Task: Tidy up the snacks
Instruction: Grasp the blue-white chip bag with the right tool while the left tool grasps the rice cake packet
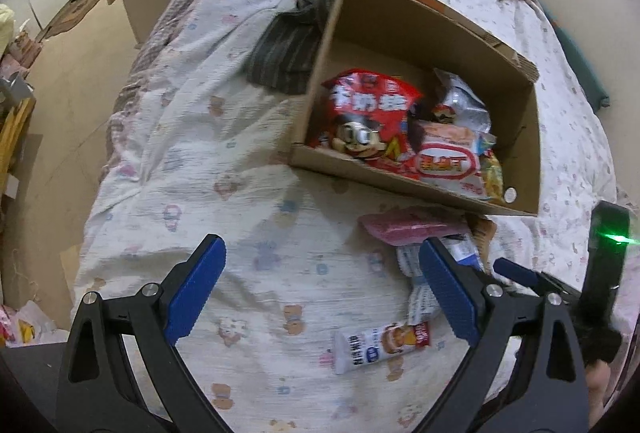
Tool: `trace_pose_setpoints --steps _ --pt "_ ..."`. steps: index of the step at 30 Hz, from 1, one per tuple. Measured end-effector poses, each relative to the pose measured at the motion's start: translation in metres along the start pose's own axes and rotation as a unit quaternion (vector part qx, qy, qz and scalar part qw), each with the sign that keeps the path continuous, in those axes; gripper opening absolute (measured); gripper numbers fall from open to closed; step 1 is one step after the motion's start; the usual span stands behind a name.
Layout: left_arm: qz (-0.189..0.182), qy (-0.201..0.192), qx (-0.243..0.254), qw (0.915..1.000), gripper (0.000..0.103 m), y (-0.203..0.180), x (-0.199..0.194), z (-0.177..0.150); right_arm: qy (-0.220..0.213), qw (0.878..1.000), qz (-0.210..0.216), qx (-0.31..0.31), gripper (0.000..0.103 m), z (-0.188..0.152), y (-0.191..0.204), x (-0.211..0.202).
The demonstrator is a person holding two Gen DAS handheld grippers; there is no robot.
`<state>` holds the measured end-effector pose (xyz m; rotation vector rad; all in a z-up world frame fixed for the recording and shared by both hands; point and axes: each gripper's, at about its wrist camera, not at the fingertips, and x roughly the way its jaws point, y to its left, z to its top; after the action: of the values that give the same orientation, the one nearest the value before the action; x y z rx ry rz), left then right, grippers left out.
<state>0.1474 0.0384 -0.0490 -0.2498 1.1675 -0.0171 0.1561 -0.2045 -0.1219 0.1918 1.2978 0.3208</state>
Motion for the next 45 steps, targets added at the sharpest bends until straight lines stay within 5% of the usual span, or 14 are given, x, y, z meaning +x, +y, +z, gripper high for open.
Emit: trace_pose_setpoints --steps 4,8,12,17,26,28,30,31,35,45 --pt "0.019 0.0 0.004 0.9998 0.096 0.014 0.003 -0.003 0.048 0.997 -0.049 -0.037 0.093 0.003 0.02 0.036" --pt "0.026 0.001 0.008 0.9996 0.096 0.026 0.005 -0.007 0.058 0.996 -0.047 -0.04 0.093 0.003 0.024 0.046" --pt "0.026 0.01 0.012 0.9995 0.096 0.033 0.008 -0.011 0.063 0.997 -0.022 -0.046 0.055 0.002 0.022 0.044" --pt "0.013 0.028 -0.004 0.9995 0.096 0.034 0.013 -0.012 0.064 0.997 0.035 -0.03 0.05 -0.003 0.011 0.022" --pt "-0.009 0.048 0.039 0.9981 0.096 -0.005 0.022 -0.017 -0.021 0.996 0.08 0.035 0.05 -0.017 -0.043 -0.05" --pt "-0.032 0.092 0.088 0.9914 0.09 -0.025 0.039 -0.025 -0.053 0.993 0.085 0.062 0.05 -0.02 -0.059 -0.067" --pt "-0.054 0.145 0.144 0.9774 0.067 -0.047 0.059 -0.036 -0.07 0.99 0.086 0.083 0.05 -0.022 -0.072 -0.075" --pt "-0.055 0.165 0.176 0.969 0.066 -0.057 0.068 -0.043 -0.075 0.988 0.089 0.098 0.05 -0.024 -0.08 -0.078" --pt "-0.03 0.193 0.281 0.9397 0.066 -0.087 0.088 -0.068 -0.076 0.984 0.094 0.128 0.05 -0.028 -0.103 -0.085" --pt "-0.035 0.22 0.346 0.9114 0.066 -0.119 0.099 -0.092 -0.082 0.982 0.104 0.136 0.05 -0.036 -0.112 -0.093"
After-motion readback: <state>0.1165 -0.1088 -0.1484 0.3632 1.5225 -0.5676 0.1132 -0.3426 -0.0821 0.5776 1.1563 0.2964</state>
